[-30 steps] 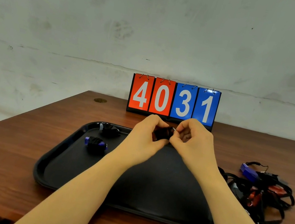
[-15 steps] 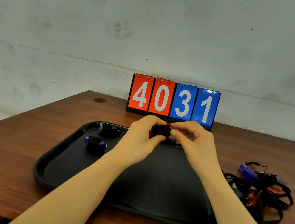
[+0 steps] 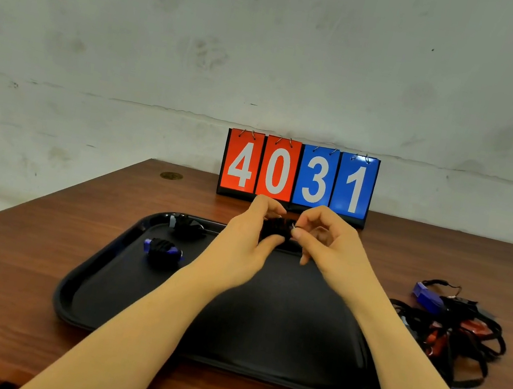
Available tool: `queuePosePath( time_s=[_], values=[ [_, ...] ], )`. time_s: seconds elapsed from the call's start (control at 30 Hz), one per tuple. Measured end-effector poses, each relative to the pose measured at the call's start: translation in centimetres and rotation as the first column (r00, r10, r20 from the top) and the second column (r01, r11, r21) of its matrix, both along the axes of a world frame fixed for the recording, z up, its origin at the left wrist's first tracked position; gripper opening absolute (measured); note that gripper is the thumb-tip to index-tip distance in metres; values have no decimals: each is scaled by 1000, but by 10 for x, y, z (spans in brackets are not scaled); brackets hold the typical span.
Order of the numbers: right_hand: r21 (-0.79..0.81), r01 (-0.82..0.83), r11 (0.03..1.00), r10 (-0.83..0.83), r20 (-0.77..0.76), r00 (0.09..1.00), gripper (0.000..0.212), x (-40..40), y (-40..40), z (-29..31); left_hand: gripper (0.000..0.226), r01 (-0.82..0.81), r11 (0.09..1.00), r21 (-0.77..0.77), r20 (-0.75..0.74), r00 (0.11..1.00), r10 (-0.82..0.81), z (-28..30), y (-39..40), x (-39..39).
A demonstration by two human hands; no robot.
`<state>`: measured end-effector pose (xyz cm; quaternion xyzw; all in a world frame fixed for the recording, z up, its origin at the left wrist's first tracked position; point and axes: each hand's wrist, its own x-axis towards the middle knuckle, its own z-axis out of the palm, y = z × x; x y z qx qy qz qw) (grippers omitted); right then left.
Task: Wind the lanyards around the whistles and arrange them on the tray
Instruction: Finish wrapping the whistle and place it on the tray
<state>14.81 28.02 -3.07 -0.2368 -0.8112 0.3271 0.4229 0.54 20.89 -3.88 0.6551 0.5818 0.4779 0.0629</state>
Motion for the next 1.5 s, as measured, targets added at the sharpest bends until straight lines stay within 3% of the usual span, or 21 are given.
queuePosePath(
  time_s=[0.17,0.47,0.6,0.8,0.9,1.17,1.4,1.5],
  values=[
    [-93,-22,995,17,-54,998,5,2,1,1,32,-68,998,-4,-98,993,67,-1,3,-2],
    [-360,-173,917,54,-318,947,8,3,-4,6,28,-21,1000,1,-62,998,21,-1,4,-2],
    [-444,-209,871,36,-367,930,7,5,-5,8,28,-9,1000,-3,-102,995,9,2,3,-1],
    [-338,63,939,-145,-223,964,6,-1,-6,6,27,-7,997,-82,-188,982,-8,19,0,4],
    [-326,115,938,-185,-191,964,6,-4,-9,9,27,-21,993,-113,-227,974,-6,27,-4,2],
    [-322,105,941,-140,-88,986,8,-10,-40,19,17,11,991,-133,-97,995,-24,31,-43,-9],
    [-383,33,923,-49,-32,998,9,-22,-80,2,33,-74,986,-150,-259,965,33,21,-87,-36],
    [-356,34,934,-32,12,999,8,-36,-96,-6,38,-107,979,-171,-242,968,63,13,-107,-51]
  ],
)
